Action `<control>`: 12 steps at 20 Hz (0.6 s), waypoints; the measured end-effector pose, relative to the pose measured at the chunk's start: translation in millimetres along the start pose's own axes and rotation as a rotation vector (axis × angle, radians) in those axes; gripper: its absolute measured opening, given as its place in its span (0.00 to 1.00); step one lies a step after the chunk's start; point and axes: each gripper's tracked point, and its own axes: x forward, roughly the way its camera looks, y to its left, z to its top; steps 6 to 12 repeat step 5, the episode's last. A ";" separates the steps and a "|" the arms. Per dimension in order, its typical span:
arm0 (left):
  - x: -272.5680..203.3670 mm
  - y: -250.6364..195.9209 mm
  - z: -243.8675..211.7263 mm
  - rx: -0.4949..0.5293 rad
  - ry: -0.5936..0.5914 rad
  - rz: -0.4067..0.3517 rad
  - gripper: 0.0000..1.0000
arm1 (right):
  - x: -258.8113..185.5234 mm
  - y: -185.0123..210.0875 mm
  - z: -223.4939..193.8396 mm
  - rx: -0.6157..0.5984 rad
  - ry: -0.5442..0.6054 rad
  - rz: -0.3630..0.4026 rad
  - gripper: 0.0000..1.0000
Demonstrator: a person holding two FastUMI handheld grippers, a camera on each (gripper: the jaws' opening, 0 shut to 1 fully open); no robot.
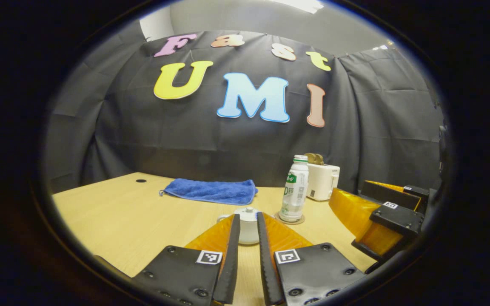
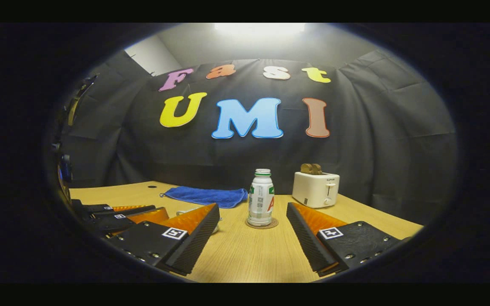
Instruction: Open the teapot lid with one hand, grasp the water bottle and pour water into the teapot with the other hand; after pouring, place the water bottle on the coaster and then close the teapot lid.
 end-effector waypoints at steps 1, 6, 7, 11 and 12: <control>-0.1 -0.1 -3.7 0.003 0.006 0.002 0.36 | 0.9 1.2 -4.6 0.000 0.007 0.002 0.97; 0.4 1.1 -8.1 0.002 0.005 0.013 0.36 | 6.3 2.8 -19.7 0.039 0.031 0.014 0.97; 0.4 1.1 -8.1 0.002 0.005 0.013 0.36 | 6.3 2.8 -19.7 0.039 0.031 0.014 0.97; 0.4 1.1 -8.1 0.002 0.005 0.013 0.36 | 6.3 2.8 -19.7 0.039 0.031 0.014 0.97; 0.4 1.1 -8.1 0.002 0.005 0.013 0.36 | 6.3 2.8 -19.7 0.039 0.031 0.014 0.97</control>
